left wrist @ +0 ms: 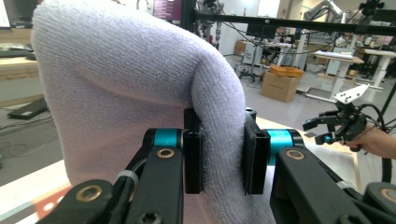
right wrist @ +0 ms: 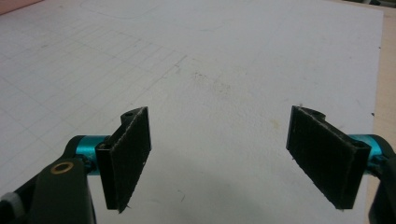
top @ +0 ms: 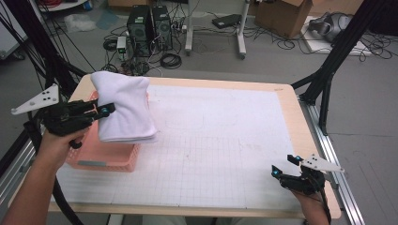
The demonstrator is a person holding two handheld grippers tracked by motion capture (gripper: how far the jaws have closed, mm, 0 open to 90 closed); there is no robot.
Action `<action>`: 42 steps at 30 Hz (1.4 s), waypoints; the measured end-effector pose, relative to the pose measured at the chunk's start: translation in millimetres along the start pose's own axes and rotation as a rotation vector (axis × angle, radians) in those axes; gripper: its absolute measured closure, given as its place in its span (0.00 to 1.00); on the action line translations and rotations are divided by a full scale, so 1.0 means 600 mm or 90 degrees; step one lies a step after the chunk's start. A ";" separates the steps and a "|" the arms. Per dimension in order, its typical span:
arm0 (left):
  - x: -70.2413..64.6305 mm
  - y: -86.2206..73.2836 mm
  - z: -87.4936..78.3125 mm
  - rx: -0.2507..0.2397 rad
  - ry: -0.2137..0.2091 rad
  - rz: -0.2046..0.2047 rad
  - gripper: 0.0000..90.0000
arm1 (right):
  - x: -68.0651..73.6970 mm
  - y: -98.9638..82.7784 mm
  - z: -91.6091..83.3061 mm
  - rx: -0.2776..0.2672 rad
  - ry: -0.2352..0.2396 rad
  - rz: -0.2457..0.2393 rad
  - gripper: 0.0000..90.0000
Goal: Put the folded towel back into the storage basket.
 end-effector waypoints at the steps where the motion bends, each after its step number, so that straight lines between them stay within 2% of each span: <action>1: 0.004 0.000 -0.006 -0.001 0.003 -0.001 0.83 | 0.000 0.001 0.000 -0.001 0.000 0.000 0.23; 14: 0.041 -0.003 -0.061 -0.004 0.012 -0.009 0.83 | 0.004 0.005 0.004 0.003 -0.008 -0.008 0.23; 23: 0.061 -0.011 -0.084 -0.006 0.022 -0.013 0.83 | 0.005 0.004 0.007 0.010 -0.014 -0.012 0.23; 31: 0.080 -0.040 -0.096 0.002 0.023 -0.024 0.83 | 0.011 0.003 0.011 0.018 -0.017 -0.021 0.23; 35: 0.086 -0.051 -0.097 0.005 0.020 -0.032 0.83 | 0.013 0.003 0.011 0.021 -0.017 -0.020 0.23; 42: 0.105 -0.088 -0.090 0.024 0.020 -0.054 0.82 | 0.015 0.002 0.014 0.024 -0.015 -0.023 0.23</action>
Point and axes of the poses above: each handheld gripper's, and its own axes: z roughly forward along the jaws, y roughly out of its top, x roughly to its left, the point moved 10 cm from there along z, roughly forward along the jaws, and after that the axes turned 5 degrees about x, right-handed, at the moved point
